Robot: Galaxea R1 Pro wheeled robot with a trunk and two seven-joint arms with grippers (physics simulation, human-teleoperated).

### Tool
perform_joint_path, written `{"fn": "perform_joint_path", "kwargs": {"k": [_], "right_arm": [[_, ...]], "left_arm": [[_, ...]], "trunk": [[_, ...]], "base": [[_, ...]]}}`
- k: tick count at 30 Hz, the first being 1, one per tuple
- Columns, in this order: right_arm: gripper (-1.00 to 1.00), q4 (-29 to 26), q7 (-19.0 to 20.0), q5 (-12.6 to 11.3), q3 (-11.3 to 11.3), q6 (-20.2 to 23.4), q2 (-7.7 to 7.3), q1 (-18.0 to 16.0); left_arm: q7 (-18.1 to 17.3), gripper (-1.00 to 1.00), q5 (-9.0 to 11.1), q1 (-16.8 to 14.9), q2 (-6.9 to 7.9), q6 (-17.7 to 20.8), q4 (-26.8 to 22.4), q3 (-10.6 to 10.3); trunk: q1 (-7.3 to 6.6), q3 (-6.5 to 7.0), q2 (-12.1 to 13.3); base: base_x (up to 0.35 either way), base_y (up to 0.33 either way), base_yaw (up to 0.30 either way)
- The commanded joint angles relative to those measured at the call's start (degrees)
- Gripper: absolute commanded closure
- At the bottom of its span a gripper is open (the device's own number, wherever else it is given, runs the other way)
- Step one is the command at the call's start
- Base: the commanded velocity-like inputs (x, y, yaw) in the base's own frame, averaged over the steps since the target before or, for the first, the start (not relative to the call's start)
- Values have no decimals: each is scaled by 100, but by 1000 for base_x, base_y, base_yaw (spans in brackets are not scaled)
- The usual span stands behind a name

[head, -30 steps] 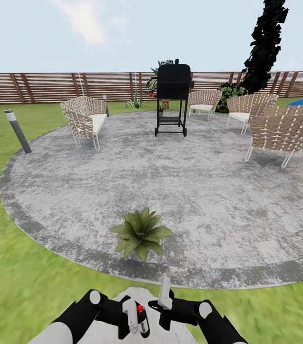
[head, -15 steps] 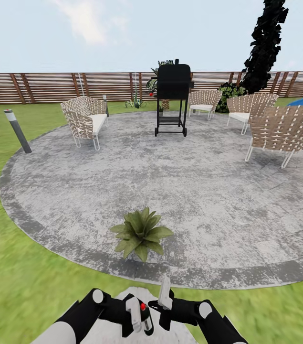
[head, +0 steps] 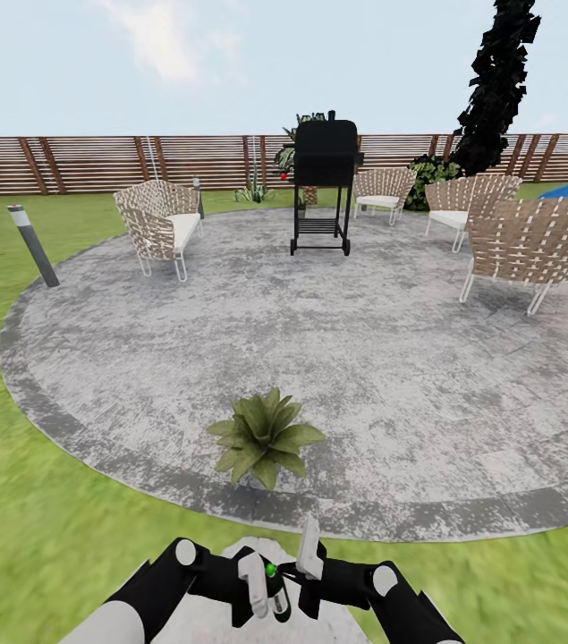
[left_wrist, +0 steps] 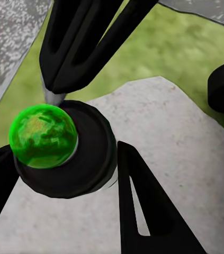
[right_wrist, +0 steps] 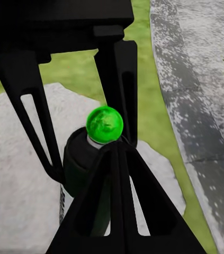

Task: Pick up the pesticide atomizer in the garden and spray insectifuge to fully cover both potted plants in the garden.

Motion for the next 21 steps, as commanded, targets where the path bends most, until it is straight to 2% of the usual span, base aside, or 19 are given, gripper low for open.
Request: {"fn": "perform_joint_path", "kwargs": {"k": [1, 11, 15, 18, 21], "right_arm": [[100, -5, 36, 35, -44, -18, 8, -2], [100, -5, 36, 35, -44, -18, 8, -2], [100, -5, 36, 39, -44, -18, 8, -2], [100, -5, 36, 43, -44, -18, 8, -2], [100, -5, 36, 44, -44, -18, 7, -2]], "left_arm": [[-6, 100, -41, -1, -3, -30, -8, 4], [-6, 100, -49, -1, 15, -29, -4, -3], [-6, 100, -67, -1, 83, -23, 3, -5], [-6, 100, -74, 15, 215, -22, 8, -5], [-6, 100, -75, 23, 470, -21, 11, -5]], "trunk": [[-1, -5, -2], [-1, -5, -2], [-1, -5, -2], [-1, -5, -2], [-1, -5, -2]], "base": [[0, 0, 0], [0, 0, 0], [0, 0, 0], [0, 0, 0], [0, 0, 0]]}}
